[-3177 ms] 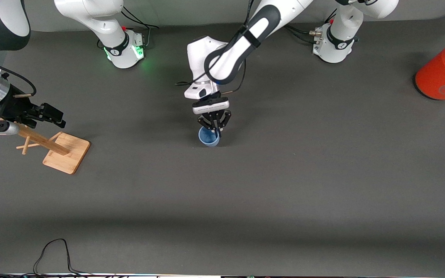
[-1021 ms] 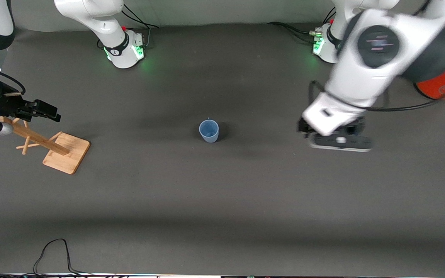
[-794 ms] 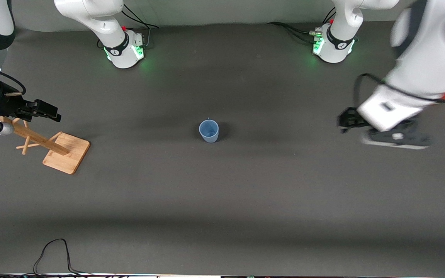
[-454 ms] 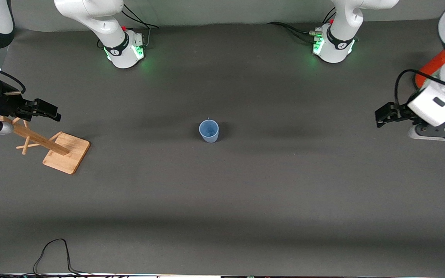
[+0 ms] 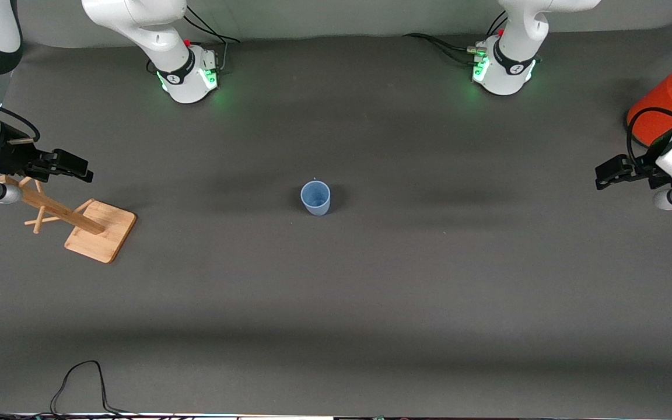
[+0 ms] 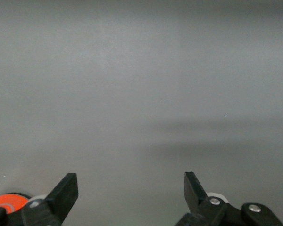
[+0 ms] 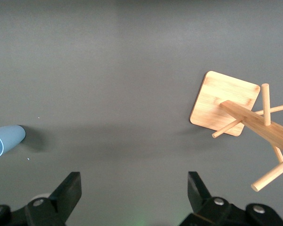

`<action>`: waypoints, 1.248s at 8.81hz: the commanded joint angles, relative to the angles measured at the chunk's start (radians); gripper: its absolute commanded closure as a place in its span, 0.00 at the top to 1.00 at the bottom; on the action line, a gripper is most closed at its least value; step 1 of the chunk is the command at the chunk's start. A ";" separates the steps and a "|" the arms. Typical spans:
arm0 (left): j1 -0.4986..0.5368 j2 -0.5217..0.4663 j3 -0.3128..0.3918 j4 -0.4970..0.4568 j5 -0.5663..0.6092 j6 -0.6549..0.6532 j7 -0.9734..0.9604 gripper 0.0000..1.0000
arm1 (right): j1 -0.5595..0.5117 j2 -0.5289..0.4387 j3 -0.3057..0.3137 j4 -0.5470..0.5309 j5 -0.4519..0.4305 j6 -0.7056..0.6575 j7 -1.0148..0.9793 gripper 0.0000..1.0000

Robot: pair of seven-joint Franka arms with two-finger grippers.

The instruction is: Rotate and upright cup with both arms

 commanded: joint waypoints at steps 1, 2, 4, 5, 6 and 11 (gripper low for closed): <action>-0.014 -0.032 -0.005 -0.028 0.010 -0.005 0.009 1.00 | 0.003 0.035 0.125 0.048 0.018 -0.007 0.218 1.00; -0.011 -0.031 -0.007 -0.027 0.011 -0.005 0.009 1.00 | 0.003 0.059 0.225 0.050 0.017 0.041 0.336 1.00; -0.006 -0.026 -0.007 -0.020 0.010 -0.009 0.011 1.00 | 0.004 0.114 0.389 0.054 0.004 0.138 0.626 1.00; -0.006 -0.023 -0.007 -0.020 0.010 -0.014 0.011 1.00 | 0.004 0.144 0.473 0.060 -0.015 0.190 0.779 1.00; -0.005 -0.019 -0.007 0.007 0.010 -0.016 0.012 1.00 | 0.009 0.176 0.570 0.060 -0.114 0.229 0.977 1.00; -0.006 0.015 -0.007 0.105 0.007 -0.151 -0.003 1.00 | 0.067 0.440 0.873 0.060 -0.602 0.293 1.637 1.00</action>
